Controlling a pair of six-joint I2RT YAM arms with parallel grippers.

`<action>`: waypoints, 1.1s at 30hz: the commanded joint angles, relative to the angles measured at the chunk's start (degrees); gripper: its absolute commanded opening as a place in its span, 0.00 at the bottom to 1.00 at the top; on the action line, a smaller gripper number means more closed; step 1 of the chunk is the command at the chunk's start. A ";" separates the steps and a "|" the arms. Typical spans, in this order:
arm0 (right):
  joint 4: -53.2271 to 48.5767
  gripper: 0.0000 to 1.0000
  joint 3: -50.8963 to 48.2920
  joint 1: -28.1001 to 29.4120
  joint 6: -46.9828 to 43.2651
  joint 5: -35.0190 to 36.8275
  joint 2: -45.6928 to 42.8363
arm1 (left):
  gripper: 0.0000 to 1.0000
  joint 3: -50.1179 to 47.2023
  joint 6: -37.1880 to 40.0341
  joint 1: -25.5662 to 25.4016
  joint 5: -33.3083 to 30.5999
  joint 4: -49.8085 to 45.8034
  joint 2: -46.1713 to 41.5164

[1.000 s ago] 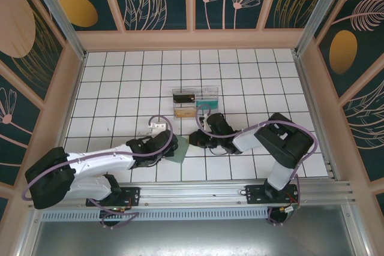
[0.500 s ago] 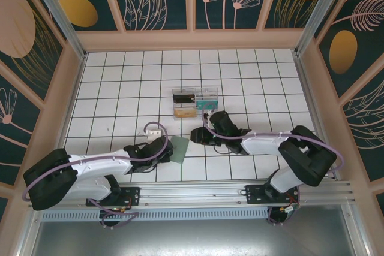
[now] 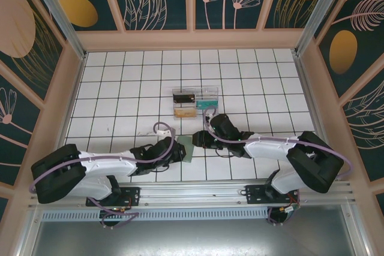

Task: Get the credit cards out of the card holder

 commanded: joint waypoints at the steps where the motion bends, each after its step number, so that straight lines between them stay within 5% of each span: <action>1: -2.16 0.37 -0.60 0.48 0.21 1.05 -1.76 | 0.14 1.99 -1.51 -0.25 -3.15 -1.61 -1.80; 5: 0.40 0.29 -1.77 1.94 2.62 0.30 -1.10 | 0.27 3.23 2.23 -0.25 -9.13 -9.95 -8.12; 8: 5.26 0.14 -3.56 3.27 4.48 -1.42 0.57 | 0.34 6.85 7.07 -0.22 -11.07 -16.11 -7.65; 13: 17.79 0.00 -8.80 4.90 9.15 -5.46 3.07 | 0.34 11.02 10.82 -0.25 -11.79 -20.04 -3.51; 26: 28.35 0.00 -7.22 11.32 9.39 -9.17 9.53 | 0.34 11.31 11.25 1.98 -12.37 -21.34 -2.51; 33: 21.53 0.00 -1.59 13.52 5.90 -12.07 14.97 | 0.34 10.05 11.19 3.34 -12.02 -21.42 -4.72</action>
